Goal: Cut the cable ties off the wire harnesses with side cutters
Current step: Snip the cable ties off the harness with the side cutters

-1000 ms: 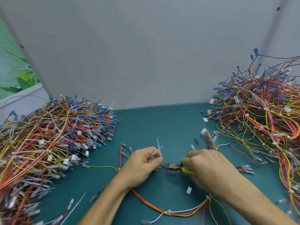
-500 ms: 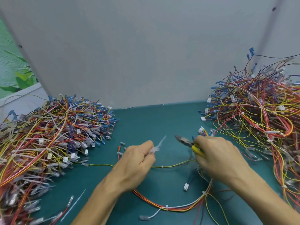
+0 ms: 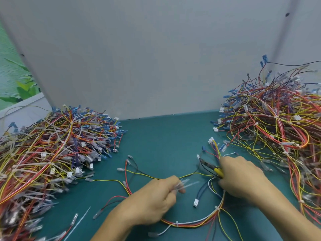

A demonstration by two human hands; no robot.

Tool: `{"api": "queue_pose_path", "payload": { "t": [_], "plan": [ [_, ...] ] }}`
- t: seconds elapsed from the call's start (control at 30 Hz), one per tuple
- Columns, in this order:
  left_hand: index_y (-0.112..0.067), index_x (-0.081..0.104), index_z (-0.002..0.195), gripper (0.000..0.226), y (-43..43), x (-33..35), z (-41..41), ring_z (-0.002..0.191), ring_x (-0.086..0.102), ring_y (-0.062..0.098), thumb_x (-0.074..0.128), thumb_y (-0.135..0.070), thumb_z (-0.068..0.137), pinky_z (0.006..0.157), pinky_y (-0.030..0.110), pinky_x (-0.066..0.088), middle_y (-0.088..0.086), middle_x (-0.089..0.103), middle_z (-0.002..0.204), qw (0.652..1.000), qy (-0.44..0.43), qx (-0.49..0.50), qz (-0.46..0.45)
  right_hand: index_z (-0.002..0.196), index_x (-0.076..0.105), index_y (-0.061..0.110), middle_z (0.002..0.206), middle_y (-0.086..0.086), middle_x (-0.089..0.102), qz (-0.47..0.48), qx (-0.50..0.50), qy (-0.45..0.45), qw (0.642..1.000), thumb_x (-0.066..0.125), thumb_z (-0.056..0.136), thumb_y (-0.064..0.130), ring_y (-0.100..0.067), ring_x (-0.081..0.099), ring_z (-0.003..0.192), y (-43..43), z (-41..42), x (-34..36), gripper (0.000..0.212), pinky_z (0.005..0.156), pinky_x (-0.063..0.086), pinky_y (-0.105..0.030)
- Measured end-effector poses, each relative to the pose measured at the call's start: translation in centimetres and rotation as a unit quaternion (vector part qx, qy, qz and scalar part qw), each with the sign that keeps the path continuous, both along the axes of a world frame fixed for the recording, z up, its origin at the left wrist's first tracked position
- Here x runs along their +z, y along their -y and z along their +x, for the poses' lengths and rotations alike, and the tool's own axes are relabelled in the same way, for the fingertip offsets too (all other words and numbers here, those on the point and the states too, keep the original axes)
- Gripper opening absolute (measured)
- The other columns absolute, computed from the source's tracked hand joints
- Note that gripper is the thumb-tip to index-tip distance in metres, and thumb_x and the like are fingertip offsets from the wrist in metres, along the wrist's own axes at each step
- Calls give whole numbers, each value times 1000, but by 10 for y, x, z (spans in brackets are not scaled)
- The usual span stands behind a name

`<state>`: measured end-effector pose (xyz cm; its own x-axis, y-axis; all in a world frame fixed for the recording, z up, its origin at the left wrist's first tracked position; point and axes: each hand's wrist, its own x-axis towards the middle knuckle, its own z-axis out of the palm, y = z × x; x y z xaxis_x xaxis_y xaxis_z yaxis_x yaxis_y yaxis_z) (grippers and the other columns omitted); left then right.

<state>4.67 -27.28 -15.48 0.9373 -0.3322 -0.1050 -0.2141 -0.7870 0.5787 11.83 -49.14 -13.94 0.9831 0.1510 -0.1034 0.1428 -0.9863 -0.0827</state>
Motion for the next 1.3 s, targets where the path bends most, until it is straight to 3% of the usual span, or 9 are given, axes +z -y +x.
{"api": "queue_pose_path", "payload": {
  "t": [0.13, 0.23, 0.47, 0.6, 0.7, 0.8, 0.97, 1.17, 1.3],
  "plan": [
    [-15, 45, 86, 15, -1, 5, 5, 49, 29, 13, 40, -13, 72, 47, 24, 23, -4, 40, 58, 940, -65, 120, -312, 81, 52, 19, 81, -5, 57, 173, -54, 39, 983, 60, 76, 25, -31, 49, 78, -2, 10, -4, 11, 63, 37, -33],
    [-16, 42, 75, 18, -6, 16, 6, 47, 20, 12, 56, -16, 64, 45, 21, 22, -3, 28, 55, 866, -60, 161, -470, 74, 61, 16, 66, -8, 63, 423, -124, 72, 895, 66, 75, 11, -33, 60, 66, -9, 22, -1, 7, 63, 50, -38],
    [-16, 73, 77, 25, -12, 28, -5, 36, 20, 9, 76, -40, 71, 42, 15, 18, -5, 27, 43, 893, -188, 124, -389, 77, 56, 9, 60, -8, 49, 783, -205, 57, 584, 62, 85, -4, -15, 48, 42, -33, 50, 30, 16, 40, 50, -24],
    [-3, 57, 112, 62, -4, 20, 3, 39, 14, 8, 64, -51, 72, 42, 16, 15, -5, 20, 49, 837, -216, 228, -448, 76, 56, 10, 62, -7, 52, 841, -214, 44, 495, 63, 87, -2, -17, 52, 48, -38, 52, 35, 18, 46, 53, -27],
    [2, 52, 117, 64, -8, 19, 17, 36, 13, 6, 62, -45, 75, 39, 16, 14, -6, 15, 50, 739, -146, 303, -584, 85, 60, 8, 65, -6, 55, 833, -177, 17, 524, 64, 87, -2, -16, 52, 49, -36, 50, 31, 11, 46, 52, -26],
    [-1, 56, 109, 50, -19, 23, 29, 32, 15, 5, 63, -37, 76, 34, 15, 16, -8, 15, 46, 645, -102, 336, -678, 94, 65, 7, 65, -3, 60, 793, -112, 16, 599, 64, 87, -1, -12, 53, 48, -29, 49, 29, 11, 47, 50, -23],
    [-5, 60, 101, 37, -34, 19, 37, 29, 16, 4, 63, -30, 74, 32, 16, 15, -9, 16, 42, 591, -77, 357, -719, 93, 71, 10, 63, 0, 61, 721, -4, 20, 693, 66, 85, -2, -13, 56, 55, -14, 49, 35, 15, 56, 53, -28],
    [-12, 59, 76, 14, -35, 9, 42, 29, 15, 5, 69, -22, 73, 32, 14, 15, -9, 15, 42, 627, -76, 356, -689, 90, 72, 11, 65, -2, 63, 682, 53, 2, 730, 67, 85, 1, -13, 60, 58, -11, 46, 38, 13, 59, 55, -27],
    [-9, 64, 78, 6, -32, 5, 43, 33, 19, 5, 69, -12, 80, 35, 14, 18, -9, 27, 43, 777, 33, 346, -524, 88, 71, 9, 66, -3, 63, 658, 58, -14, 750, 69, 82, -2, -12, 58, 58, -13, 46, 37, 13, 55, 51, -23]
  ]
}}
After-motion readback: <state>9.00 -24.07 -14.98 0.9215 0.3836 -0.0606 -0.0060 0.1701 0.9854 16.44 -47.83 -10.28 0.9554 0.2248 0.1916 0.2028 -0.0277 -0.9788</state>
